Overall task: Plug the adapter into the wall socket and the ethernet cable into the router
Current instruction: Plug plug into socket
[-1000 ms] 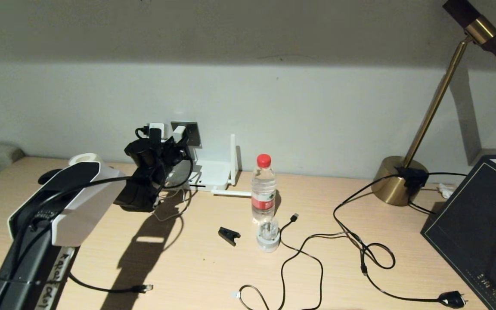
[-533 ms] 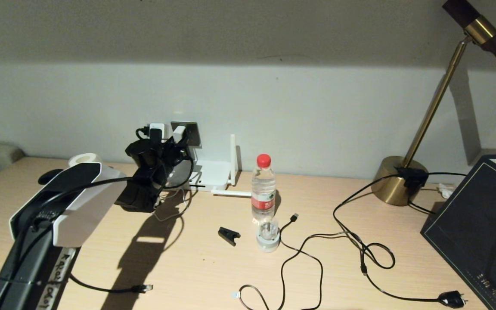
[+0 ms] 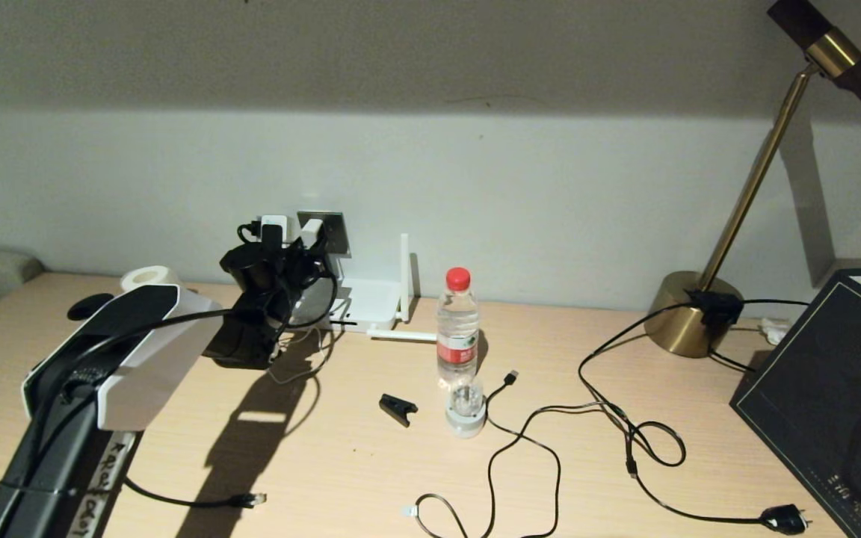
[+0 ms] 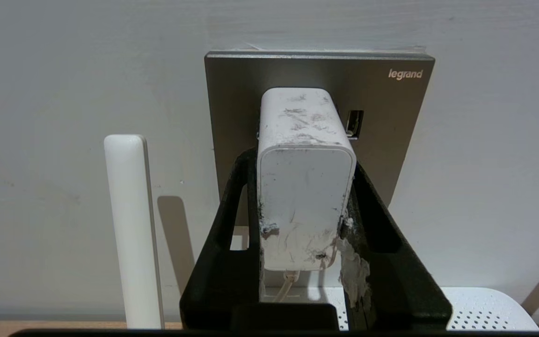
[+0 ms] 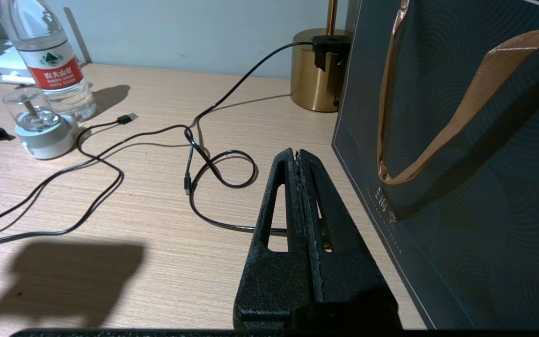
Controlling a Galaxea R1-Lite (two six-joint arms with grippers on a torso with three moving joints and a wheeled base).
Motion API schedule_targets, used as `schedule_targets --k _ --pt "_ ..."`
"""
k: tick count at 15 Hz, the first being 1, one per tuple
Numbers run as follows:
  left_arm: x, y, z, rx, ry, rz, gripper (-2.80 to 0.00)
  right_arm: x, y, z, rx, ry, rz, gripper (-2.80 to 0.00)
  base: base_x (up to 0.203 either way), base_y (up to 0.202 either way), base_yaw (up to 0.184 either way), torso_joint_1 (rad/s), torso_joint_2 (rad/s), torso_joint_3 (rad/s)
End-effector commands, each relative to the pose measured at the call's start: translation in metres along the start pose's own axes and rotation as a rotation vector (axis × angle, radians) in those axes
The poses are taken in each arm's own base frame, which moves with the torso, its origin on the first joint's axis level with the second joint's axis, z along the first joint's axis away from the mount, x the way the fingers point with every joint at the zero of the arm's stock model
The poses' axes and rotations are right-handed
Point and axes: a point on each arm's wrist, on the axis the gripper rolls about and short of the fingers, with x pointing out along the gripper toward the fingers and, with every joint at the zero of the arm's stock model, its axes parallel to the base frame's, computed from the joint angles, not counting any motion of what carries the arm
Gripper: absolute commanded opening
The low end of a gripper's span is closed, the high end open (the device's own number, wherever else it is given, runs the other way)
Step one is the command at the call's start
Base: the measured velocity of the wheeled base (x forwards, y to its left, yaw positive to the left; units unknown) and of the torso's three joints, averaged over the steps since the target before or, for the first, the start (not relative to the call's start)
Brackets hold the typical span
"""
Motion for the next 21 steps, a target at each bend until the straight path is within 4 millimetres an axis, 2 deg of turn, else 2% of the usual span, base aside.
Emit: schedule_targets --k 1,17,18,21 --pt "0.0046 0.0004 -0.0041 0.001 -0.024 0.002 -2.8 0.0021 0.0 -0.0099 0.0 0.036 0.002 -2.8 0.0 0.0 0.0 0.0 0.0 0.0" --pt "0.0045 -0.001 -0.003 0.0 -0.031 0.0 -2.8 0.0021 0.0001 -0.0099 0.0 0.036 0.001 -2.8 0.0 0.0 0.0 0.0 0.0 0.0" --pt "0.0045 -0.001 -0.0025 0.0 -0.036 0.001 0.0 0.0021 0.0 -0.0099 0.0 0.036 0.002 -2.8 0.0 0.0 0.0 0.0 0.0 0.0" --pt "0.0047 -0.0009 -0.0008 0.001 -0.042 0.002 0.0 0.0021 0.0001 -0.0099 0.0 0.036 0.001 -2.8 0.0 0.0 0.0 0.0 0.0 0.0"
